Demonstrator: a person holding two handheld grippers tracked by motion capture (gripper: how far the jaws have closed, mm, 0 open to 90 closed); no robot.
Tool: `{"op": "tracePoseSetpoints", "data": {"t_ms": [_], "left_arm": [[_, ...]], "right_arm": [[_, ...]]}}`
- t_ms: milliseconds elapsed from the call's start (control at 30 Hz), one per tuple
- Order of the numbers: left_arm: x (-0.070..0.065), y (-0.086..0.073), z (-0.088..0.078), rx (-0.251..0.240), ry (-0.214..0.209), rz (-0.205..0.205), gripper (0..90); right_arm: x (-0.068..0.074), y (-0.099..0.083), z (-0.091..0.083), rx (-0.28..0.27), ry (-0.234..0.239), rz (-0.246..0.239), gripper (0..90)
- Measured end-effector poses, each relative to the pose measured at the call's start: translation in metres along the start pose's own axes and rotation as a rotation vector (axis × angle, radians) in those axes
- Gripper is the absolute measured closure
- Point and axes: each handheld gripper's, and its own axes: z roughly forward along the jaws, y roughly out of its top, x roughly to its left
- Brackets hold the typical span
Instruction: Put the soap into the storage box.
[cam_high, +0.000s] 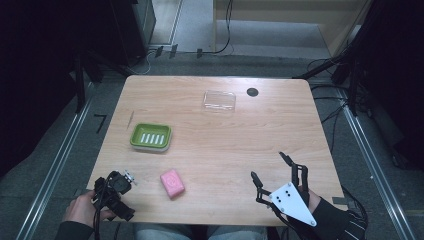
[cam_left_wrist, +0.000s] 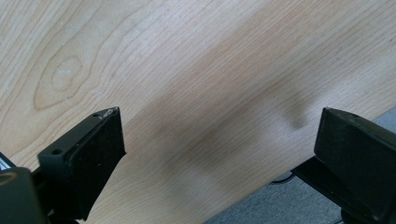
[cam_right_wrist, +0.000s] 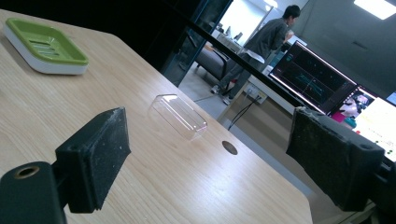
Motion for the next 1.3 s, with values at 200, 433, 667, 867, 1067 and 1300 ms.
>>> {"op": "tracePoseSetpoints", "data": {"t_ms": [200,433,667,867,1067,1300], "left_arm": [[-0.001,0.001,-0.001,-0.003,-0.007,0.013,1.5],[-0.006,0.004,-0.004,-0.028,-0.030,0.021,1.3],[-0.008,0.008,-0.005,-0.014,-0.029,0.012,0.8],[-0.011,0.013,-0.008,-0.026,-0.034,0.022,0.8],[-0.016,0.018,-0.009,-0.025,-0.041,0.033,0.0],[-0.021,0.025,-0.011,-0.020,-0.046,0.048,0.0]], "right_arm": [[0.000,0.000,0.000,0.000,-0.001,0.000,13.2],[0.001,0.001,0.000,-0.001,0.002,-0.006,13.2],[0.000,0.000,0.000,-0.003,0.000,-0.002,13.2],[0.000,0.000,0.001,0.002,0.004,-0.009,13.2],[0.000,0.000,0.000,0.001,0.001,-0.003,13.2],[0.000,0.000,0.001,-0.003,0.001,-0.004,13.2]]}}
